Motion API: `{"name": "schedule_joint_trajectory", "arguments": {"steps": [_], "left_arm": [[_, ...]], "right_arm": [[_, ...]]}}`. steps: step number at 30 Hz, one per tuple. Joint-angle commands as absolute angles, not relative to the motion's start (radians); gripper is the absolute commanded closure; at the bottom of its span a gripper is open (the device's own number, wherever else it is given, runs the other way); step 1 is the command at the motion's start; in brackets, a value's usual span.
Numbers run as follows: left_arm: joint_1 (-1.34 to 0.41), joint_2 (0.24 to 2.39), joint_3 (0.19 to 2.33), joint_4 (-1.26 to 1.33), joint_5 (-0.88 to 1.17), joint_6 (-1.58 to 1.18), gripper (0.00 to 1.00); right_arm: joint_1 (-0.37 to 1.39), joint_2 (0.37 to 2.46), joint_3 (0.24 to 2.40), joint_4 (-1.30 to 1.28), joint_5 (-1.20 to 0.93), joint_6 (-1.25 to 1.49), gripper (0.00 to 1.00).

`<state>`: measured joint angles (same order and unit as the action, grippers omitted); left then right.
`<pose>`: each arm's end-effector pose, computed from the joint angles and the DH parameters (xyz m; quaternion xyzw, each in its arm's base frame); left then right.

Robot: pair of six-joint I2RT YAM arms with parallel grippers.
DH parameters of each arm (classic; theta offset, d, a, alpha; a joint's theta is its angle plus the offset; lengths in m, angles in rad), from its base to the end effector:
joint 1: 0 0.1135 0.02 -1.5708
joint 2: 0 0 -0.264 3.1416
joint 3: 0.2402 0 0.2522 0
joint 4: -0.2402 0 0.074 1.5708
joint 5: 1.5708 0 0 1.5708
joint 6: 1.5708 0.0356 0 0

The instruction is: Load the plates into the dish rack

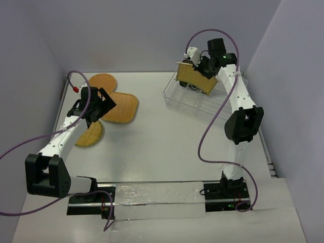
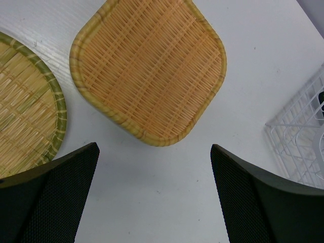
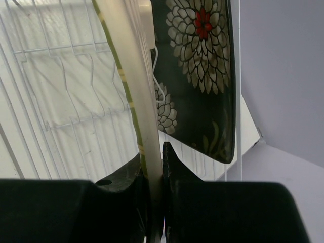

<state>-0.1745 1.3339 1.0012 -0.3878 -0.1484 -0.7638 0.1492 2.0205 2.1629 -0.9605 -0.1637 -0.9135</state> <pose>0.2877 -0.0454 0.2748 -0.2931 0.8604 -0.1257 0.3974 0.4375 0.0716 0.3658 -0.4956 0.7839 -0.0661 0.3682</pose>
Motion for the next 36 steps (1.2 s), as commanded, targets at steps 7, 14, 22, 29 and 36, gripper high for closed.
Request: {"name": "schedule_joint_trajectory", "arguments": {"steps": [7,14,22,29,36], "left_arm": [[-0.160,1.361,1.054,-0.331,-0.113,-0.750,0.01],[-0.160,1.369,1.067,-0.343,-0.110,-0.749,0.01],[-0.160,1.386,1.088,-0.354,-0.107,-0.741,0.01],[-0.160,1.411,1.107,-0.342,-0.062,-0.736,0.01],[-0.160,1.402,1.093,-0.339,-0.062,-0.729,0.01]], "right_arm": [[0.127,1.986,2.209,-0.946,-0.261,-0.957,1.00],[0.111,2.063,2.239,-0.941,-0.305,-0.952,1.00],[0.106,2.125,2.266,-0.937,-0.329,-0.954,1.00],[0.123,2.127,2.254,-0.874,-0.289,-0.925,0.61],[0.162,2.119,2.232,-0.826,-0.233,-0.924,0.51]]}}
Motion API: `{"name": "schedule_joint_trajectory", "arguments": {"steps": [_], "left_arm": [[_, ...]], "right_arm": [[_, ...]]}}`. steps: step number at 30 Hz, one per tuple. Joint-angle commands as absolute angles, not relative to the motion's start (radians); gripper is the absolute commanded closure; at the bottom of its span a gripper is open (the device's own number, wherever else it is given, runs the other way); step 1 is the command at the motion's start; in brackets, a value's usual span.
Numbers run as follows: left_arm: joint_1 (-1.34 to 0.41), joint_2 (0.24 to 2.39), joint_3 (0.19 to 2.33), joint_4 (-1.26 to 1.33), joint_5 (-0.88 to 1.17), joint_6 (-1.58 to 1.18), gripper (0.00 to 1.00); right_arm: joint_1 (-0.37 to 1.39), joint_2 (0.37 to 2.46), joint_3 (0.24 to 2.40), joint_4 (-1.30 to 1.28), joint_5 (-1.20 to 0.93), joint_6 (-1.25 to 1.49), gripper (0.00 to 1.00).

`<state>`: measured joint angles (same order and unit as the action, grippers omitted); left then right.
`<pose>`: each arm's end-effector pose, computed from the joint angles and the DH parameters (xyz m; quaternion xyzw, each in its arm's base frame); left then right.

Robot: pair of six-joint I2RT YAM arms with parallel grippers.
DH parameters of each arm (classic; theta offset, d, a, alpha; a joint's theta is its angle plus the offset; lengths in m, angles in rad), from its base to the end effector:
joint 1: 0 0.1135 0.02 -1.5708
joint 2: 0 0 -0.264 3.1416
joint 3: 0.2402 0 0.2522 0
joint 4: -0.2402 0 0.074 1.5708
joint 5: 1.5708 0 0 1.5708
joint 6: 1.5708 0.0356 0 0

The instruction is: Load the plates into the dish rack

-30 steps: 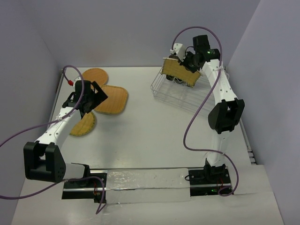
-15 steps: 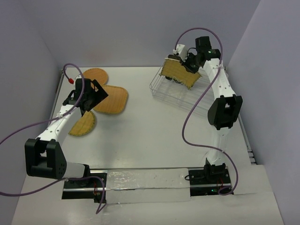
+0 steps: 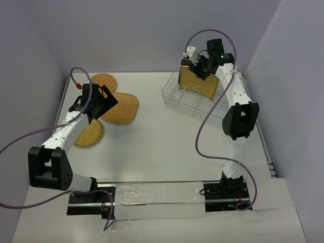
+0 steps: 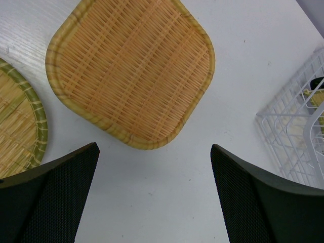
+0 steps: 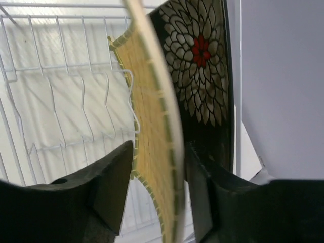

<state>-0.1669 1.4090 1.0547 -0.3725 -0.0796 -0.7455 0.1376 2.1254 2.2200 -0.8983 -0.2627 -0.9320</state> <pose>0.3060 -0.0487 0.2726 -0.2757 0.8690 -0.1477 0.3834 0.4667 0.0740 0.3428 -0.5107 0.7660 -0.0315 0.3891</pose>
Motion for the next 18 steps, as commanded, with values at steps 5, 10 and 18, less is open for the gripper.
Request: {"name": "schedule_joint_trajectory", "arguments": {"steps": [5,10,18], "left_arm": [[-0.160,1.377,1.070,-0.334,-0.066,-0.724,0.01],[-0.160,1.360,1.062,-0.337,-0.080,-0.721,0.01],[-0.160,1.355,1.060,-0.327,-0.065,-0.720,0.01]], "right_arm": [[0.180,2.123,2.216,-0.801,-0.230,-0.914,0.55],[0.191,2.141,2.201,-0.752,-0.218,-0.890,0.66],[0.193,2.170,2.264,-0.708,-0.282,-0.877,0.87]]}}
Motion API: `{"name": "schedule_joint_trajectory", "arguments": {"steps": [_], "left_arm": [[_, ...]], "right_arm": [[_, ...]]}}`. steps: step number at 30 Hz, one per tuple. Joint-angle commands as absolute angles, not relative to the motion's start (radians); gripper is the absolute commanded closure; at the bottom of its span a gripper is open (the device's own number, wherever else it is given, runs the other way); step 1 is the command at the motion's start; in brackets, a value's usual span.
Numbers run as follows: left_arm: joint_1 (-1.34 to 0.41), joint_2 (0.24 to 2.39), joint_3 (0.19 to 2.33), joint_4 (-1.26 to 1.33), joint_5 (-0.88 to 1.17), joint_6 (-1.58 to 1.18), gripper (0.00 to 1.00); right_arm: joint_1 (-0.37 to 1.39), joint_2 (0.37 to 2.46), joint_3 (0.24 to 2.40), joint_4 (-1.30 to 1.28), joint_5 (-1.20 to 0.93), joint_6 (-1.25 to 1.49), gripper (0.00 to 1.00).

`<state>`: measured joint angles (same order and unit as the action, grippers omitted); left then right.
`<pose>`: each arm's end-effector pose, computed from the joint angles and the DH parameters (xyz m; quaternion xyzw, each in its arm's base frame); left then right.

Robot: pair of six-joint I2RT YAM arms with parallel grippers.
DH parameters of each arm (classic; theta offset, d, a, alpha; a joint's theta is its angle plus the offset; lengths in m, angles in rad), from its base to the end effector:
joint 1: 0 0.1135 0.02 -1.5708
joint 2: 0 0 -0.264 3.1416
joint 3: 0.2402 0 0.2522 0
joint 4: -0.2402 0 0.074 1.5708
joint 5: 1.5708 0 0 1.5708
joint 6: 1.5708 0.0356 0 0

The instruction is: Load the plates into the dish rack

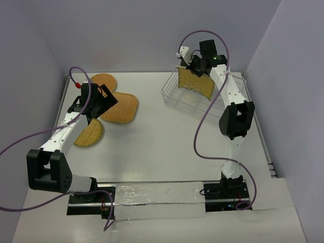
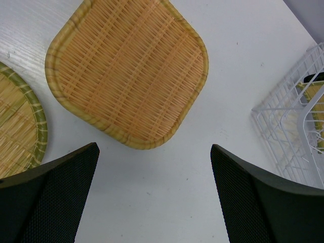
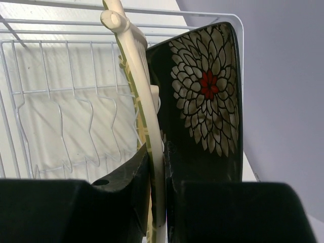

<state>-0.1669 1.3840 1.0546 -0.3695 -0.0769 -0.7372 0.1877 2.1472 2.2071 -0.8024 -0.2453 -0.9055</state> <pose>0.3022 -0.0481 0.2800 -0.2704 0.8647 -0.1530 0.3948 0.4747 0.0990 0.3360 -0.5143 0.7506 -0.0354 0.4133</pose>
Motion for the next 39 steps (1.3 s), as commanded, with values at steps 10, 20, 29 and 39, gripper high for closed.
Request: {"name": "schedule_joint_trajectory", "arguments": {"steps": [10,20,29,39], "left_arm": [[-0.160,1.354,1.057,-0.316,-0.060,-0.723,0.01],[-0.160,1.363,1.052,-0.314,-0.047,-0.726,0.01],[-0.160,1.338,1.031,-0.307,-0.036,-0.730,0.01],[-0.160,1.290,1.009,-0.313,-0.048,-0.735,0.01]], "right_arm": [[0.190,2.178,2.272,-0.681,-0.326,-0.862,0.80],[0.178,2.136,2.248,-0.607,-0.169,-0.799,0.24],[0.138,2.114,2.227,-0.516,-0.107,-0.786,0.22],[0.128,2.064,2.235,-0.505,-0.230,-0.768,0.21]]}}
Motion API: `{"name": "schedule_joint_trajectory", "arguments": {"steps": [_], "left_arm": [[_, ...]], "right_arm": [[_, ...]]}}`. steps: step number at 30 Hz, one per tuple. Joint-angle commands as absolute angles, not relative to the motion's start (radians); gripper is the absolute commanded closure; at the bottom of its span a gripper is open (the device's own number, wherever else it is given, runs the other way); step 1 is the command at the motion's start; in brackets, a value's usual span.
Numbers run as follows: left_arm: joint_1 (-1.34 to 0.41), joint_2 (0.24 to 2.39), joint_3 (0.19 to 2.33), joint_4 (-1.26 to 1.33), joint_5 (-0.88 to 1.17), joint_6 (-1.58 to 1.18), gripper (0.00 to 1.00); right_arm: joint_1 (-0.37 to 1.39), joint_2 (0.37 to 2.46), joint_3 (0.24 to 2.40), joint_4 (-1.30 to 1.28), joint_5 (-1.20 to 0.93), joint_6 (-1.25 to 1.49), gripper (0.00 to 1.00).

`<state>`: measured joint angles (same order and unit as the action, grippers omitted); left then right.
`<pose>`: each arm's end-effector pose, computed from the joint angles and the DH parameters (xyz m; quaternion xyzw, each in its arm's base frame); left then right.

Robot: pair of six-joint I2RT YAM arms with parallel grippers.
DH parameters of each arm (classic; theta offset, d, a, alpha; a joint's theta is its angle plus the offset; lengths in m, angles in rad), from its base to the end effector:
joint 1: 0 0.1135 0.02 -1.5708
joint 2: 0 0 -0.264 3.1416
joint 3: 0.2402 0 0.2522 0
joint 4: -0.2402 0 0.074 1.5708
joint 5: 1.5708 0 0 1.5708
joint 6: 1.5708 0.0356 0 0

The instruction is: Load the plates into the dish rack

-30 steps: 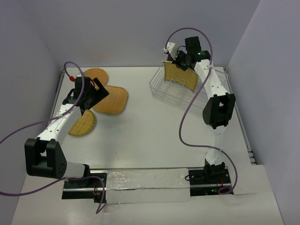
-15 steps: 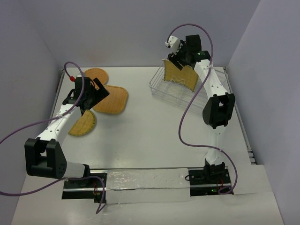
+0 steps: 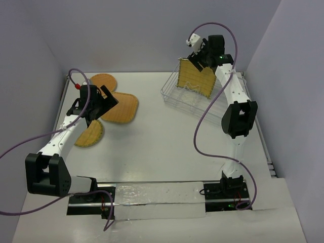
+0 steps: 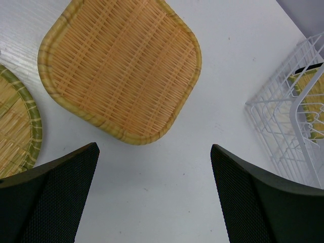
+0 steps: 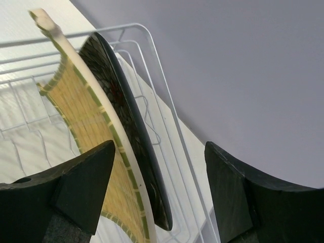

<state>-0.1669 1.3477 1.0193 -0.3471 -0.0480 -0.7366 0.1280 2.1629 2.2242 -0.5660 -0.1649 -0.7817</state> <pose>0.2944 -0.0479 0.2802 -0.2632 0.8620 -0.1694 0.3988 0.4988 0.0701 0.3547 -0.4147 0.7527 -0.0954 0.5024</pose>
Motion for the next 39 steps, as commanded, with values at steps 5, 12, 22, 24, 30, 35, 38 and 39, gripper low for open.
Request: {"name": "schedule_joint_trajectory", "arguments": {"steps": [5,12,22,24,30,35,38,39], "left_arm": [[-0.160,1.263,0.989,-0.326,-0.086,-0.755,0.01],[-0.135,1.298,0.999,-0.326,-0.124,-0.735,0.01],[0.118,1.490,1.072,-0.103,0.248,-0.386,0.01],[0.146,1.546,1.109,-0.105,0.343,-0.317,0.01],[0.148,1.682,1.207,-0.148,0.420,-0.170,0.01],[0.150,1.837,1.341,-0.231,0.467,-0.114,0.01],[0.150,1.883,1.374,-0.259,0.453,-0.106,0.01],[0.151,1.890,1.374,-0.259,0.456,-0.101,0.01]], "right_arm": [[0.139,2.021,2.304,-0.492,-0.208,-0.674,0.19],[0.220,1.864,2.235,-0.448,-0.233,-0.413,0.02],[0.521,1.744,1.832,-0.316,-0.051,0.292,0.00],[0.584,1.772,1.789,-0.289,-0.037,0.360,0.00],[0.693,1.924,1.778,-0.251,-0.002,0.517,0.00],[0.698,2.054,1.801,-0.214,0.055,0.630,0.00],[0.709,2.138,1.825,-0.201,0.006,0.677,0.00],[0.713,2.150,1.832,-0.200,0.007,0.685,0.00]]}}
